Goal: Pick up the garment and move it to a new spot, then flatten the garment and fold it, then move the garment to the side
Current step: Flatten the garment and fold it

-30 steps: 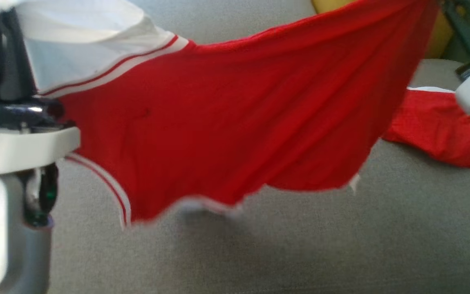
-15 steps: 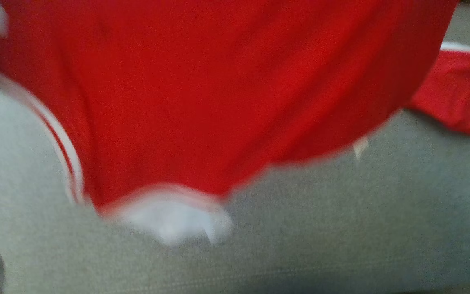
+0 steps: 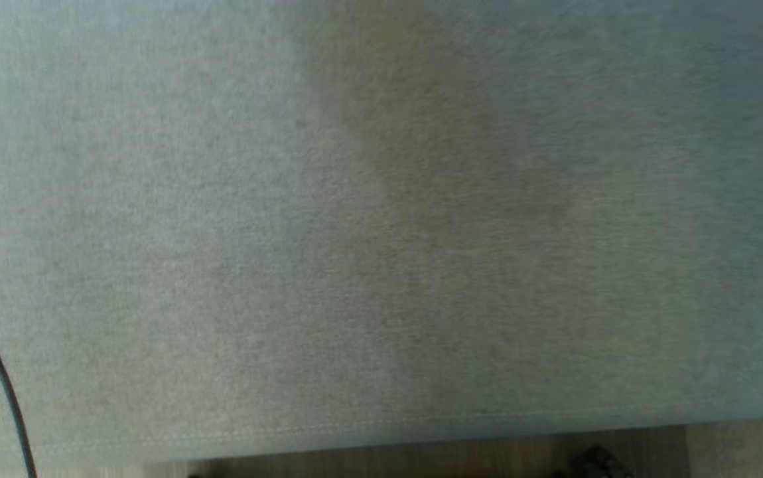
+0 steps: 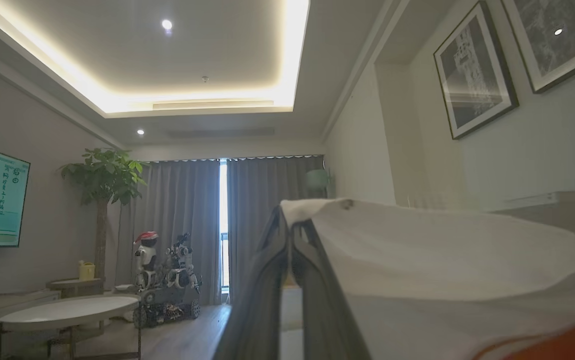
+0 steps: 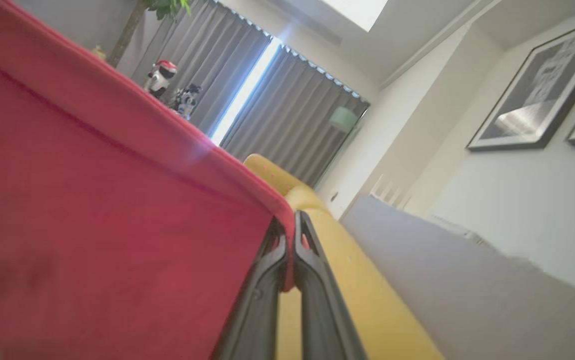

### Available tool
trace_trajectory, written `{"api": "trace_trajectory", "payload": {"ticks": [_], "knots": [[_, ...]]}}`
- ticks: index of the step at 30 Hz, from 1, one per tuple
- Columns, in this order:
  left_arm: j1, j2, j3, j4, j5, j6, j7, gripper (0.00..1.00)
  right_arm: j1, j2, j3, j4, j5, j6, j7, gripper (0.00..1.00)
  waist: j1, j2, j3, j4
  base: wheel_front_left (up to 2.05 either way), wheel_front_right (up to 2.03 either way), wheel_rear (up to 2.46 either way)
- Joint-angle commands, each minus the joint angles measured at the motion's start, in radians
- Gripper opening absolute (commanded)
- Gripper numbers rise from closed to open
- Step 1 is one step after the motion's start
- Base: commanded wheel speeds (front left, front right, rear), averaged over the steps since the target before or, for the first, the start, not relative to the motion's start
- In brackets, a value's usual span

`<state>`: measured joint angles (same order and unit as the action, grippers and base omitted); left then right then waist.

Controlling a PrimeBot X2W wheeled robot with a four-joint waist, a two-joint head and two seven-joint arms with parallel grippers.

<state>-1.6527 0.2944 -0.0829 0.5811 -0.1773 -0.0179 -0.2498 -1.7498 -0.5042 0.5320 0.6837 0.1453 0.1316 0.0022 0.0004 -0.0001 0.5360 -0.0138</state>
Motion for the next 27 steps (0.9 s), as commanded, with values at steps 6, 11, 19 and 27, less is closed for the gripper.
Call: {"api": "trace_trajectory", "payload": {"ticks": [6, 11, 19, 27], "knots": [[0.098, 0.030, -0.011, -0.042, 0.025, -0.044, -0.012, 0.00, 0.128, 0.105, 0.026, 0.184, 0.016, -0.001, -0.121, 0.00, -0.0004, 0.0001, 0.075, 0.055, 0.00, 0.00, 0.00], [0.345, 0.027, -0.029, -0.118, 0.046, -0.068, -0.012, 0.00, 0.290, 0.139, 0.072, 0.280, 0.063, -0.001, -0.188, 0.00, -0.0004, 0.0001, 0.039, 0.069, 0.00, 0.00, 0.00], [0.681, 0.011, 0.000, -0.163, 0.031, -0.075, -0.012, 0.00, 0.544, 0.180, 0.163, 0.338, 0.196, -0.001, -0.199, 0.00, -0.0004, 0.0001, -0.073, 0.090, 0.00, 0.00, 0.00], [0.943, 0.034, -0.084, -0.145, 0.035, -0.105, -0.012, 0.00, 0.747, 0.116, 0.365, 0.311, 0.295, -0.001, -0.125, 0.00, -0.0004, 0.0001, -0.208, 0.097, 0.00, 0.00, 0.00]]}}
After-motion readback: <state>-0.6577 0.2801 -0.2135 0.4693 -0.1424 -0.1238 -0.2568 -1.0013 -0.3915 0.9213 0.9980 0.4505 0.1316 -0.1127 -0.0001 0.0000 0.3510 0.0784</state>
